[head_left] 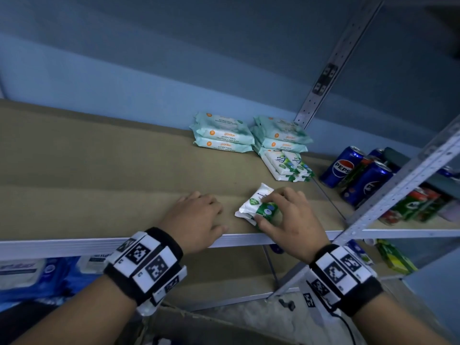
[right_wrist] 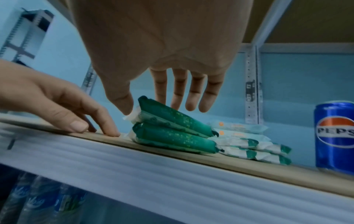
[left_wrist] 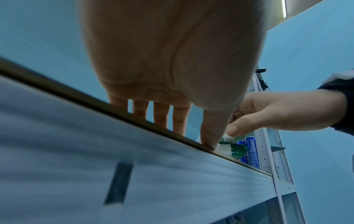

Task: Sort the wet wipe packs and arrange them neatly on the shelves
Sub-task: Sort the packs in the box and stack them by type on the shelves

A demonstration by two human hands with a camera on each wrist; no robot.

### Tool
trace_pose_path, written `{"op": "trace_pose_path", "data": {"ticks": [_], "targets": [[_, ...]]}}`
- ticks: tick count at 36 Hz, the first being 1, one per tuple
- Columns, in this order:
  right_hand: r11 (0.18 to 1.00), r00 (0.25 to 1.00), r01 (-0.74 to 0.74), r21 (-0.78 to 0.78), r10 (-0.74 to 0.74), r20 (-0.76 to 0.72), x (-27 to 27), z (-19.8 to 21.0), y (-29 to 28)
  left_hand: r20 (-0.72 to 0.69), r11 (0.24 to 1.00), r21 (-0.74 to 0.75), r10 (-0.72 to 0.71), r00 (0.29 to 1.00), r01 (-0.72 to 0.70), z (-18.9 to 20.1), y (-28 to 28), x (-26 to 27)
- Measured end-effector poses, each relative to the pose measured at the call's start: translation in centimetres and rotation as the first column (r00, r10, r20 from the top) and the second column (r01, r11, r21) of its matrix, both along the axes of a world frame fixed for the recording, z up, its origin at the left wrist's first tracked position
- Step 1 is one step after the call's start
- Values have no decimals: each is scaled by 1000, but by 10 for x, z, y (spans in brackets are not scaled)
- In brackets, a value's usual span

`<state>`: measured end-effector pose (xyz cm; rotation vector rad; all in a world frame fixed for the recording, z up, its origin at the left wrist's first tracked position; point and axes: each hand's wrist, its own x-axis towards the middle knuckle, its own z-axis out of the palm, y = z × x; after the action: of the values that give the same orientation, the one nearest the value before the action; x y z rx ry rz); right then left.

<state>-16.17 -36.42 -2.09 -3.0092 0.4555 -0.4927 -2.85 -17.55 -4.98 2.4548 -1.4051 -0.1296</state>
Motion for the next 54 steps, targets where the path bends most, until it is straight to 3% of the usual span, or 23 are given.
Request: {"op": "trace_pose_path", "data": {"ticks": [5,13,22,36,54], "targets": [[991,999,-35,-126,30,-42,5,-3,9,9,1000,-5,0,1000,0,-1,-1,1],[977,980,30,-212,-70,-184,15,9,-3,8,1000,13,10,1000,-11,2,-7,6],[936,975,64,-347,-133,-177,44,5,-49,-7,1000,9,15,1000,-15,4,-8,10],[937,903,85,-339,-216,-371,110,18,-87,-17,1000,-12,10,1000,-10,0,-9,15],[948,932,151,-282,-232,-280,144,15,-110,29,998,-54,9,1000,-7,-7,-9,17]]}}
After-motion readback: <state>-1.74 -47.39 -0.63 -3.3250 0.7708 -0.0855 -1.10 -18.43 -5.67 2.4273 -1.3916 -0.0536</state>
